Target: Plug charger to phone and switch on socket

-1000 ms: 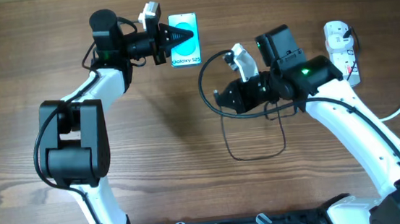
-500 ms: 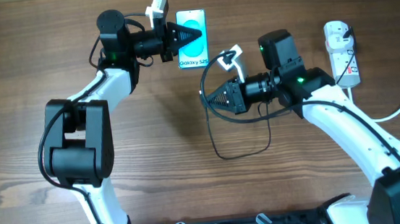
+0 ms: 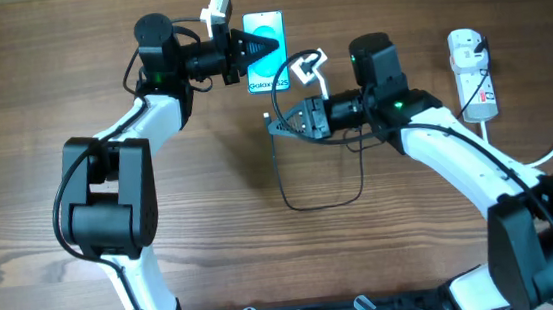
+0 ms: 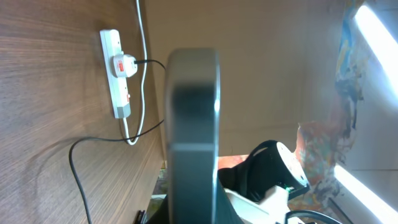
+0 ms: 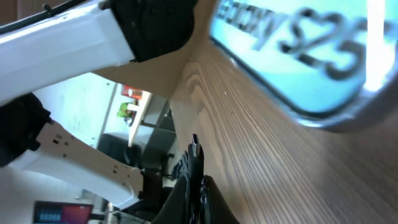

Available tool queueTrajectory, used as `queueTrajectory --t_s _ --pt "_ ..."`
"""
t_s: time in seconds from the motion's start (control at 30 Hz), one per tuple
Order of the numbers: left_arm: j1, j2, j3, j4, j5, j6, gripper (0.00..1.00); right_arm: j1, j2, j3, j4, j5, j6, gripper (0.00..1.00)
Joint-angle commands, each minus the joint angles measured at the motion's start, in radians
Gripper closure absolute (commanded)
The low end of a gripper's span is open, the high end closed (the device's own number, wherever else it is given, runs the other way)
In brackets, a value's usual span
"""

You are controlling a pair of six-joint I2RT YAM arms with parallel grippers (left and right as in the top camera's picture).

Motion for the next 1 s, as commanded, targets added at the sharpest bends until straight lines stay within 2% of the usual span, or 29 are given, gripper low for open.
queueTrajectory --t_s 0.0,0.37,0.6,0.97 --pt "0.011 0.003 0.021 0.025 -0.013 0.027 0.96 -0.003 0.026 -0.002 0.018 -0.038 0.071 0.96" --pt "0.029 0.003 0.021 0.037 0.021 0.049 0.96 -0.046 0.026 -0.002 0.039 -0.039 0.083 0.96" --pt "0.021 0.003 0.021 0.037 0.02 0.056 0.96 -0.046 0.026 -0.002 0.119 -0.039 0.155 0.96" --pt "0.016 0.003 0.021 0.037 0.001 0.045 0.96 -0.045 0.053 -0.002 0.15 -0.034 0.187 0.96"
